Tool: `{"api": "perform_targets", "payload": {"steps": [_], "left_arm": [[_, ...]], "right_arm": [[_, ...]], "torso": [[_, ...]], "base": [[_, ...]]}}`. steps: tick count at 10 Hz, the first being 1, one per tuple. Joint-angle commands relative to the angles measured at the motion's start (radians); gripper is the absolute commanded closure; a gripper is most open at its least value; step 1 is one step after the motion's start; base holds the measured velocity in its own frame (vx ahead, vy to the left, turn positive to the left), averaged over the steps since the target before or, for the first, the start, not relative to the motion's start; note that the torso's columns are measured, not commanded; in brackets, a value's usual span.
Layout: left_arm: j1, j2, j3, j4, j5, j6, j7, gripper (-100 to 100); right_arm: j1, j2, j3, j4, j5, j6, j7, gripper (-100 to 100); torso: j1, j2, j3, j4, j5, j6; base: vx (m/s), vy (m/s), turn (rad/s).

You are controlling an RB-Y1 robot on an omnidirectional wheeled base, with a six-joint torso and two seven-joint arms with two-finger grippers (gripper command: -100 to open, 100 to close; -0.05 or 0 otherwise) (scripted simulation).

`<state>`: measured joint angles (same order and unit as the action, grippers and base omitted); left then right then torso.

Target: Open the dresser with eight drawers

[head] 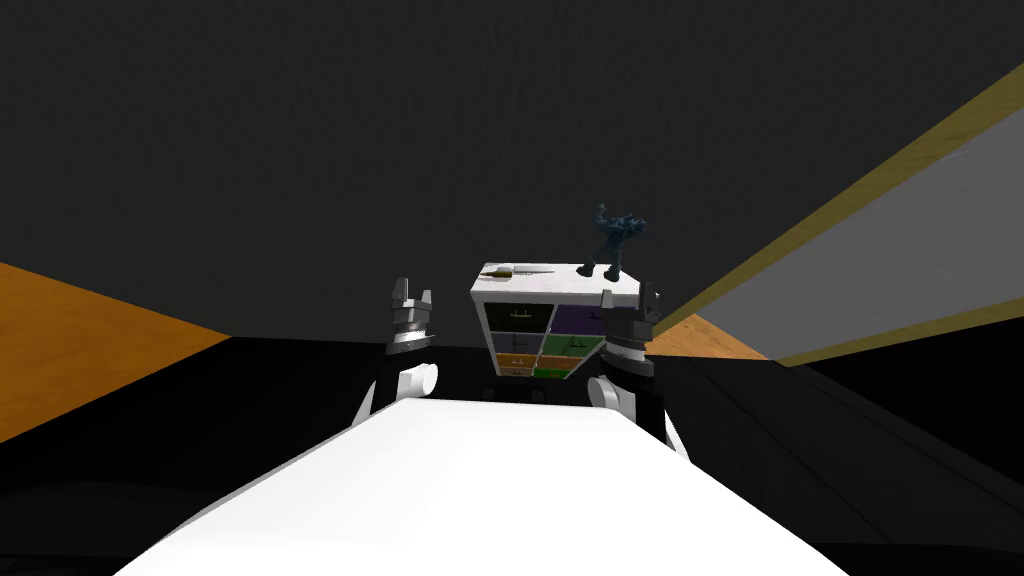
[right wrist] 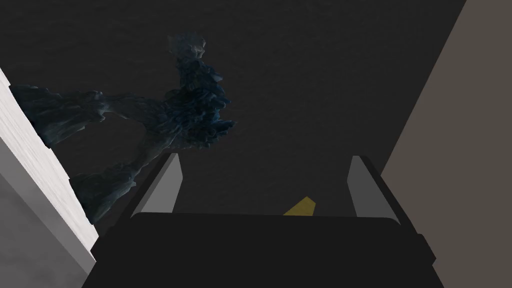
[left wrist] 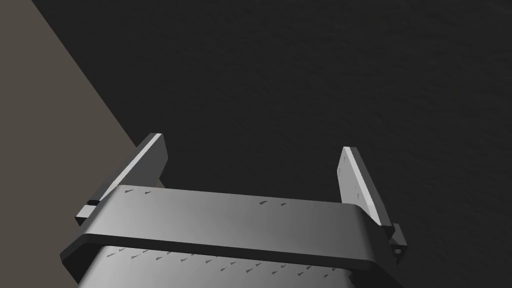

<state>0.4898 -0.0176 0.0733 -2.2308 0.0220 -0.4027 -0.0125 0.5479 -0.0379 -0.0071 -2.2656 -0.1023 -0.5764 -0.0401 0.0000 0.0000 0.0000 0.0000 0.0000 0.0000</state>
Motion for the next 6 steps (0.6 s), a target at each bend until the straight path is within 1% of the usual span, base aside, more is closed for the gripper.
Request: {"api": "perform_targets", "payload": {"steps": [1,3,6], "left_arm": [[0.0,0.0,0.0,0.0,0.0,0.0,0.0,0],[0.0,0.0,0.0,0.0,0.0,0.0,0.0,0],[0.0,0.0,0.0,0.0,0.0,0.0,0.0,0]], "right_arm": [[0.0,0.0,0.0,0.0,0.0,0.0,0.0,0],[0.0,0.0,0.0,0.0,0.0,0.0,0.0,0],[0.0,0.0,0.0,0.0,0.0,0.0,0.0,0]], "torso": [[0.0,0.04,-0.082,0.041,0.0,0.0],[0.0,0.175,-0.351,0.176,0.0,0.0],[0.0,0.396,-0.792,0.396,0.0,0.0]], "base": [[0.0,0.0,0.0],[0.0,0.0,0.0],[0.0,0.0,0.0]]}}
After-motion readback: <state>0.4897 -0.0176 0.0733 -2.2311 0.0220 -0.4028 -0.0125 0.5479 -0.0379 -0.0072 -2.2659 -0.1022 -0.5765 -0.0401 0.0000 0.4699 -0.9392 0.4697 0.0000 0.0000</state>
